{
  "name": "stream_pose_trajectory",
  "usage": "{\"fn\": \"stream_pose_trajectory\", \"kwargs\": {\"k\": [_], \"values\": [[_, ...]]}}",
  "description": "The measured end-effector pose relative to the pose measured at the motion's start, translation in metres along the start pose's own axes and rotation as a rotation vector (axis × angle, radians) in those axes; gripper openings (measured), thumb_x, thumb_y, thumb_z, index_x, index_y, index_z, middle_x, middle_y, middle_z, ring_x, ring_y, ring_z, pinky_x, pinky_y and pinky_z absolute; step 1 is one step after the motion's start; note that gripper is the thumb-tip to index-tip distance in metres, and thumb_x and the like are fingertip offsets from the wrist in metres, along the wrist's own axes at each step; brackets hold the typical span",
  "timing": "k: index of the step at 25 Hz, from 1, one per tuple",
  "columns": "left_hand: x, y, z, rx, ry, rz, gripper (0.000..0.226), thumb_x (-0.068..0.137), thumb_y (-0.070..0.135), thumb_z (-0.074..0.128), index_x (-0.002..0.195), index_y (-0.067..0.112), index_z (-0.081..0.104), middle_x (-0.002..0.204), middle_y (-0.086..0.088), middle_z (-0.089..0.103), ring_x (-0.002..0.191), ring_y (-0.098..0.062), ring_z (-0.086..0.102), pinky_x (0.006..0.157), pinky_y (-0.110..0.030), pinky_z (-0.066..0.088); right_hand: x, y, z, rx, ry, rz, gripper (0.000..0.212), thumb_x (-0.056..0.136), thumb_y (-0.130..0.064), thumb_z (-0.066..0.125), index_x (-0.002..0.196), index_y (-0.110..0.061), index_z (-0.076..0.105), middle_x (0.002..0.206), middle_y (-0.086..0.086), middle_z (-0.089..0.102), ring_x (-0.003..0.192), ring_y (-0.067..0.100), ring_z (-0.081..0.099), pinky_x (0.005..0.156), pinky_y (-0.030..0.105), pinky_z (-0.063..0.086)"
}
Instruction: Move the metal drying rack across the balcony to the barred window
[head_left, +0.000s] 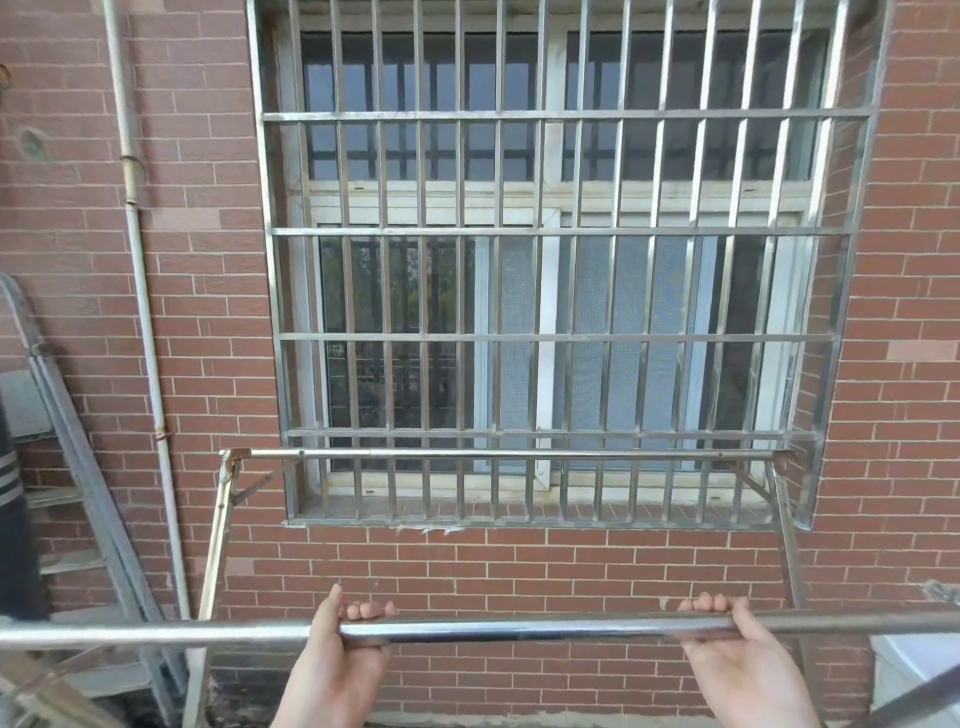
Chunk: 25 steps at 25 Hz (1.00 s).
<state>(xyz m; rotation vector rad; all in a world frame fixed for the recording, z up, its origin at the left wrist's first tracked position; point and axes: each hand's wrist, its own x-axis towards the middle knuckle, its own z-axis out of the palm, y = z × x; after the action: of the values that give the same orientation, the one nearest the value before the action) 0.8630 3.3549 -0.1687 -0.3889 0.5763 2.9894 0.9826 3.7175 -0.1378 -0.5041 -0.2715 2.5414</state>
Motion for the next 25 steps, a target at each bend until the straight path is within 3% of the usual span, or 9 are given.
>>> {"fn": "stream_pose_trajectory", "kwargs": {"k": [4, 10, 16, 22, 25], "values": [[0.001, 0.005, -0.002, 0.014, -0.028, 0.03, 0.037, 0.104, 0.029, 0.05, 0.071, 0.019, 0.038, 0.048, 0.004, 0.045, 0.041, -0.011, 0.049, 0.075, -0.036, 0.05, -0.015, 0.003, 0.004, -0.007, 0.006, 0.03, 0.028, 0.111, -0.023, 0.037, 0.086, -0.017, 0.047, 0.085, -0.002, 0.043, 0.076, 0.013, 0.045, 0.105, 0.036, 0.039], [-0.003, 0.01, -0.007, 0.005, -0.029, 0.042, 0.036, 0.104, 0.031, 0.049, 0.072, 0.019, 0.037, 0.049, 0.004, 0.044, 0.046, -0.01, 0.046, 0.078, -0.036, 0.045, -0.03, 0.0, 0.006, -0.018, 0.052, 0.032, 0.024, 0.111, -0.023, 0.039, 0.091, -0.015, 0.049, 0.088, -0.002, 0.045, 0.08, 0.013, 0.047, 0.105, 0.037, 0.041], [-0.001, 0.005, -0.004, 0.0, -0.035, -0.011, 0.033, 0.103, 0.027, 0.051, 0.073, 0.017, 0.04, 0.047, 0.004, 0.048, 0.041, -0.01, 0.051, 0.055, -0.034, 0.06, -0.013, 0.0, 0.004, -0.015, 0.086, -0.012, 0.027, 0.111, -0.025, 0.039, 0.089, -0.015, 0.049, 0.088, -0.002, 0.047, 0.079, 0.012, 0.05, 0.108, 0.037, 0.041], [-0.003, 0.0, -0.007, 0.019, -0.039, 0.001, 0.029, 0.099, 0.024, 0.055, 0.073, 0.016, 0.044, 0.056, 0.005, 0.048, 0.052, -0.01, 0.05, 0.073, -0.036, 0.051, -0.006, -0.004, -0.022, -0.045, -0.052, -0.005, 0.012, 0.104, -0.03, 0.047, 0.105, -0.019, 0.051, 0.099, 0.001, 0.051, 0.101, 0.018, 0.056, 0.11, 0.049, 0.04], [-0.014, 0.006, -0.01, 0.1, -0.127, 0.001, 0.021, 0.089, 0.026, 0.065, 0.08, 0.013, 0.052, 0.063, 0.0, 0.064, 0.062, -0.016, 0.067, 0.082, -0.042, 0.058, -0.009, -0.002, -0.023, -0.18, -0.056, -0.023, 0.026, 0.099, -0.031, 0.055, 0.122, -0.019, 0.05, 0.11, 0.006, 0.057, 0.114, 0.024, 0.057, 0.107, 0.052, 0.041]]}}
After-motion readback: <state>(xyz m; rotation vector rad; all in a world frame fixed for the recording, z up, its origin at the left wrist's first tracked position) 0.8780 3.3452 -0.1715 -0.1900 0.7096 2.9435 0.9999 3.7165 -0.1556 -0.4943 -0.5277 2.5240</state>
